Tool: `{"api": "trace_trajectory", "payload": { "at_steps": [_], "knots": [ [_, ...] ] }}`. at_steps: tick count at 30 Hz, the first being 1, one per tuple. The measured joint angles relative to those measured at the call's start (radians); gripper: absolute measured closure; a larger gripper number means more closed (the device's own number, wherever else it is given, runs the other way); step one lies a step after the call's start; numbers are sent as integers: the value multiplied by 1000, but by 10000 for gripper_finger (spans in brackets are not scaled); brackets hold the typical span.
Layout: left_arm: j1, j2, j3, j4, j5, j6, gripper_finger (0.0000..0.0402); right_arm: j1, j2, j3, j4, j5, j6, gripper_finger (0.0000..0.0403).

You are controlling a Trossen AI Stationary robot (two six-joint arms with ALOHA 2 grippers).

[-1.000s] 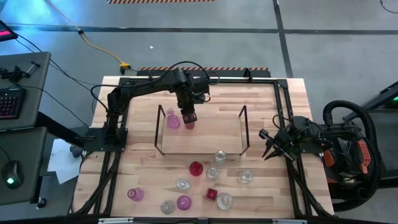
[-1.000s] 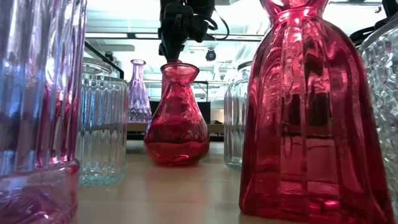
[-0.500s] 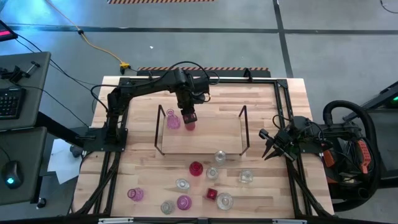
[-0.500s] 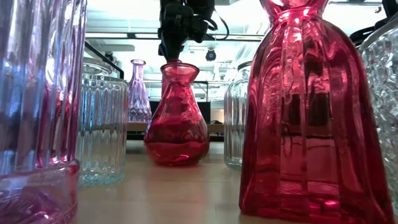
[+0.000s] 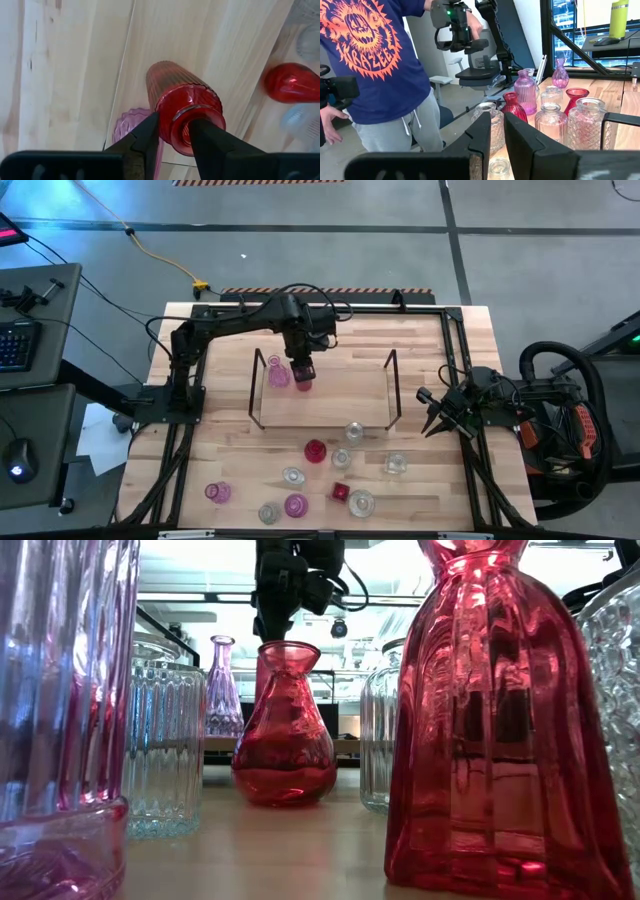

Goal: Sort vases onto shelf
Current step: Put the red vase on the shelf

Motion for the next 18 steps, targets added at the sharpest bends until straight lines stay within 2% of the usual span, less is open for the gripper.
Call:
{"api": "trace_trajectory", "payload": {
  "at_steps": [18],
  "knots": [
    [3, -2, 0, -5, -66, 10, 302, 0, 0, 0, 0, 0, 0, 355]
  ]
}}
